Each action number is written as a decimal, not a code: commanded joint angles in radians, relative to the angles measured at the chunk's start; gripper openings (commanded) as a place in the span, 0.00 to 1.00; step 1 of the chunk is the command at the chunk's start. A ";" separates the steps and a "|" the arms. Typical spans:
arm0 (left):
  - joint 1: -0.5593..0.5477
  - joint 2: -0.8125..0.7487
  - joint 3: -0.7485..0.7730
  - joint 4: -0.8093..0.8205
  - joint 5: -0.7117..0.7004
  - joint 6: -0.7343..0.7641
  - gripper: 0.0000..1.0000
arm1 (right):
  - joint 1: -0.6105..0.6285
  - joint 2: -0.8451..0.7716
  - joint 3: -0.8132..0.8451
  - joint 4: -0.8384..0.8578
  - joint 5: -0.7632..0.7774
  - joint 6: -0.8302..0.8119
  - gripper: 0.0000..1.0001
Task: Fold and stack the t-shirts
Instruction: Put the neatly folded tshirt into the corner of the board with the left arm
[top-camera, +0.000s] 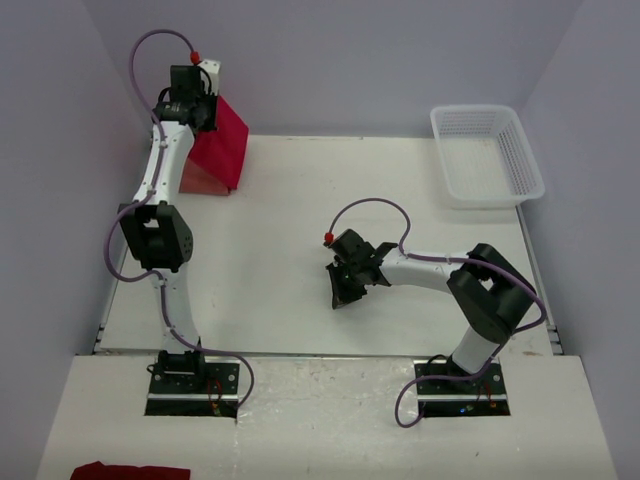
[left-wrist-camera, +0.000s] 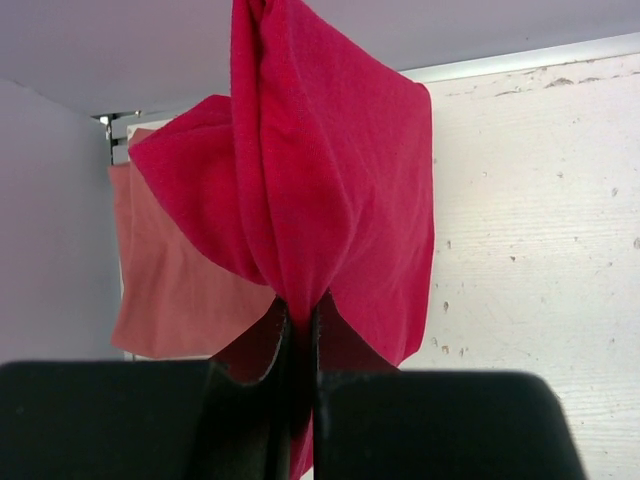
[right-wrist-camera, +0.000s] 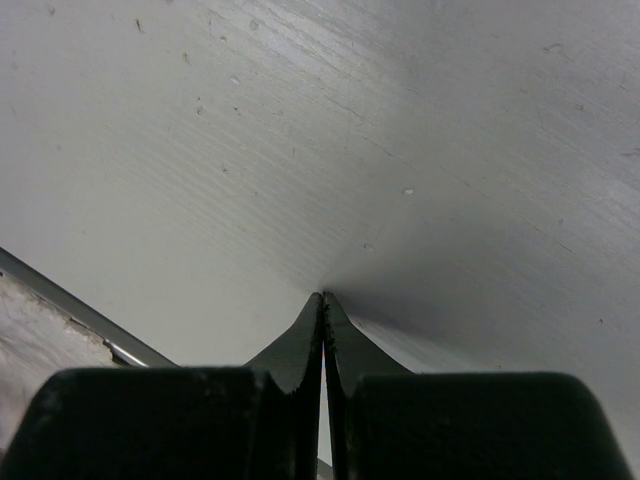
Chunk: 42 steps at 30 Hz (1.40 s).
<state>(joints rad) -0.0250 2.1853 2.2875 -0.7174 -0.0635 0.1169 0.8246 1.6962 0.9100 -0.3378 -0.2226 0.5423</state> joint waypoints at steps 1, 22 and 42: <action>0.022 -0.068 0.032 0.050 -0.036 0.032 0.00 | 0.004 0.020 0.010 -0.018 0.020 -0.011 0.00; 0.073 0.040 0.007 0.098 -0.102 0.075 0.00 | 0.002 0.020 0.032 -0.049 0.015 -0.021 0.00; 0.111 0.143 -0.046 0.208 -0.219 0.129 0.00 | -0.019 0.014 0.047 -0.079 0.019 -0.045 0.00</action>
<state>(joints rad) 0.0677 2.3375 2.2425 -0.5915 -0.2371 0.2073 0.8108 1.7084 0.9329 -0.3782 -0.2291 0.5274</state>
